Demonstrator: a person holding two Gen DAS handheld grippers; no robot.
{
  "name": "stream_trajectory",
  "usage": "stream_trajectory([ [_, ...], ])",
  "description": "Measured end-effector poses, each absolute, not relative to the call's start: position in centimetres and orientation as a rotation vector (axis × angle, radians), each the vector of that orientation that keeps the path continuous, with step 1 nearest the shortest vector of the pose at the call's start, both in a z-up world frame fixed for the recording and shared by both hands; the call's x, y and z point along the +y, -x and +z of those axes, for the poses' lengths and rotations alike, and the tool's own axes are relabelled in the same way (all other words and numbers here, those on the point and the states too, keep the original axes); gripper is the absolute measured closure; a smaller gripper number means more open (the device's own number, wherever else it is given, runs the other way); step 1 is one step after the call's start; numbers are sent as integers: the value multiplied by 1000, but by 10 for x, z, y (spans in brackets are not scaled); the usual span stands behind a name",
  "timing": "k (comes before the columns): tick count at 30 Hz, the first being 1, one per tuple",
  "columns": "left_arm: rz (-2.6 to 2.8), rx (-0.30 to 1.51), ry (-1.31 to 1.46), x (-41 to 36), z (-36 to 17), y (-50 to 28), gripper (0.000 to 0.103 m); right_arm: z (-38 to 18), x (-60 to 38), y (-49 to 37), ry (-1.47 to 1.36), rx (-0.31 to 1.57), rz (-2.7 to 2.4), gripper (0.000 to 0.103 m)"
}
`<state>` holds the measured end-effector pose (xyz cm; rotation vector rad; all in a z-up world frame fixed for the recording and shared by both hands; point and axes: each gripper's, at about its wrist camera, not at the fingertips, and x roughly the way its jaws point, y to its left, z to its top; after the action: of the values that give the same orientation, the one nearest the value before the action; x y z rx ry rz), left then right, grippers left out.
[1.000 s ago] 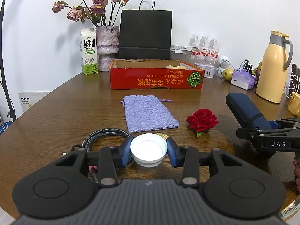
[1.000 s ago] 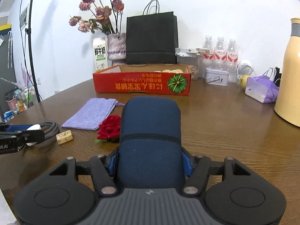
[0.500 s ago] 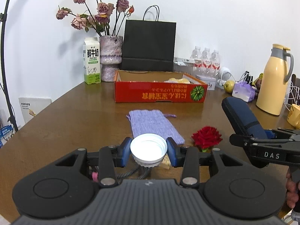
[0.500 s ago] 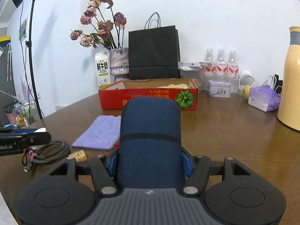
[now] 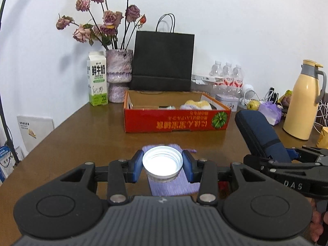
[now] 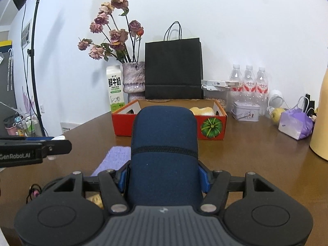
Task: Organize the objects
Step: 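Carry the white lid and navy pouch over the red box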
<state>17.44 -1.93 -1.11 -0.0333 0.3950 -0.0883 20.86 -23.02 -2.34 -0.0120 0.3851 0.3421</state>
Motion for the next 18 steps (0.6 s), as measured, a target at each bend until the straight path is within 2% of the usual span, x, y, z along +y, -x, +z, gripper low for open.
stream_trajectory([
  [18, -81, 349, 49, -24, 23, -247, 62, 11, -201, -275, 31, 335, 358, 41],
])
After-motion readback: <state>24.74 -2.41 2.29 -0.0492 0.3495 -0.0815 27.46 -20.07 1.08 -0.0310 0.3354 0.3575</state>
